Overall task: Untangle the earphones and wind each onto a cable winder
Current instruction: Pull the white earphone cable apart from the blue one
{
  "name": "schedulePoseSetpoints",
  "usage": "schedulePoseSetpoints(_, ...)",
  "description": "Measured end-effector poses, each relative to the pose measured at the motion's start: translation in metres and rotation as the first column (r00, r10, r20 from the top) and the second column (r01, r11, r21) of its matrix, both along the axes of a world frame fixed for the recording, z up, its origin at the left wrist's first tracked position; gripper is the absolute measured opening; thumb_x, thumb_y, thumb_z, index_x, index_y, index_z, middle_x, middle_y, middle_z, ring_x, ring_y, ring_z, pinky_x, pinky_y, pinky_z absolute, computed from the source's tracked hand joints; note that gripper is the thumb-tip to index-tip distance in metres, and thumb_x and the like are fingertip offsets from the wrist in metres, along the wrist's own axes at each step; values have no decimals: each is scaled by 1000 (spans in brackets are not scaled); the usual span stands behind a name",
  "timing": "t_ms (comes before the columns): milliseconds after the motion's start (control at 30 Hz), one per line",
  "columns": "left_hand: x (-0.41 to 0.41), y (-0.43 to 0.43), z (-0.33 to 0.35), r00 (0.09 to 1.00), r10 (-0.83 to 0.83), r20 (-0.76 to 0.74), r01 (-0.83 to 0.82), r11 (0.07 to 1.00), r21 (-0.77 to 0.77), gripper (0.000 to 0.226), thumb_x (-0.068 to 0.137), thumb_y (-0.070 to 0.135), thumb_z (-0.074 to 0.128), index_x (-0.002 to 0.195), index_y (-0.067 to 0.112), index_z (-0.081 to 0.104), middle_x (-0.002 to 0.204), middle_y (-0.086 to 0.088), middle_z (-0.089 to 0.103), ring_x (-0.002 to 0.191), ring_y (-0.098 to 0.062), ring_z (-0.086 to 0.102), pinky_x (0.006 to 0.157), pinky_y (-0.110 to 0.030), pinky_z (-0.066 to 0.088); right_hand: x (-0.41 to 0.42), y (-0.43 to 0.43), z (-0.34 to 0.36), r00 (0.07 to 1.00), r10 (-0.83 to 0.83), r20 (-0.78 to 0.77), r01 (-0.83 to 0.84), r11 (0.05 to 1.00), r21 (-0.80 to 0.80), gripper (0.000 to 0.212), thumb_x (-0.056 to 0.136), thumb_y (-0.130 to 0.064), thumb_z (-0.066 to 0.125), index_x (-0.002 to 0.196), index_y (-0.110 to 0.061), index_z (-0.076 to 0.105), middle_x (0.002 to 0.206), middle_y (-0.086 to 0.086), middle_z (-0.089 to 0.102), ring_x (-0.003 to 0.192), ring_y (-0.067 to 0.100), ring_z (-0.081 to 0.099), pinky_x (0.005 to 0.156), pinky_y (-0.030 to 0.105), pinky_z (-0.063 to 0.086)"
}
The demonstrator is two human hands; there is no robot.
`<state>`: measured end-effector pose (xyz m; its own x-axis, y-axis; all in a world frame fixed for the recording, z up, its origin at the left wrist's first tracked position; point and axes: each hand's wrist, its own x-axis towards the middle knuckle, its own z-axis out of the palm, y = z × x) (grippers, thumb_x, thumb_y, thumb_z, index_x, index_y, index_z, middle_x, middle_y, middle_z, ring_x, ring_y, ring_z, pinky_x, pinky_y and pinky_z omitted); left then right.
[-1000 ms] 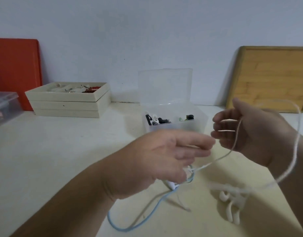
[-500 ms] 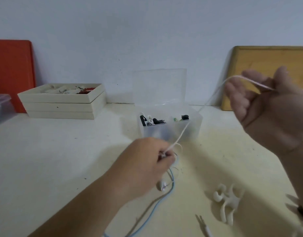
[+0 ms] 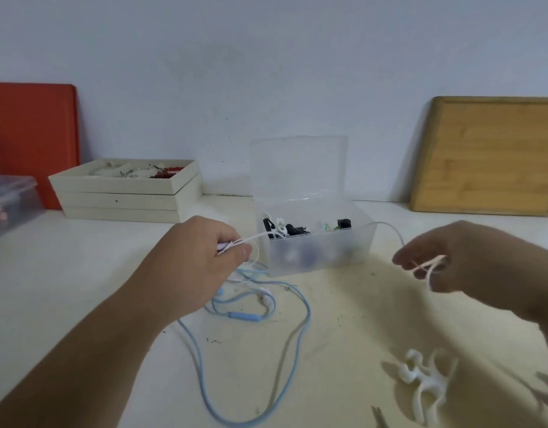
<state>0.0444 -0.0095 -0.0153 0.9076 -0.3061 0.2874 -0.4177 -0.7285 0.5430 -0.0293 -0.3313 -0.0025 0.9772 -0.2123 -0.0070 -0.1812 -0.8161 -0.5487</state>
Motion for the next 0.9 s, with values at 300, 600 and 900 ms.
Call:
schedulePoseSetpoints(300, -10, -10, 1, 997, -42, 68, 45, 998, -36, 20, 88, 32, 67, 70, 23, 68, 57, 3, 59, 50, -8, 48, 49, -17, 37, -8, -5, 18, 985, -161, 59, 169, 970, -173, 71, 72, 21, 41, 62, -44, 69, 121, -1, 68, 85, 24, 68, 59, 33, 51)
schedulePoseSetpoints(600, -26, -27, 2, 956, -291, -26, 282, 944, -172, 9, 88, 32, 71, 80, 29, 73, 68, 6, 67, 59, -8, 60, 54, -18, 41, -11, 97, 2, 823, 388, 415, -403, 914, -54, 44, 90, -24, 68, 129, -41, 57, 119, -36, 59, 90, -26, 53, 89, 0, 33)
schedulePoseSetpoints(900, -23, -26, 6, 944, -293, -154, 193, 864, -464, 22, 96, 20, 61, 83, 20, 79, 73, -6, 74, 64, -19, 68, 63, -20, 54, -10, 95, 7, 874, 200, 444, -236, 971, 28, 20, 88, -29, 71, 68, -29, 69, 61, -9, 63, 43, 1, 48, 50, 12, 38)
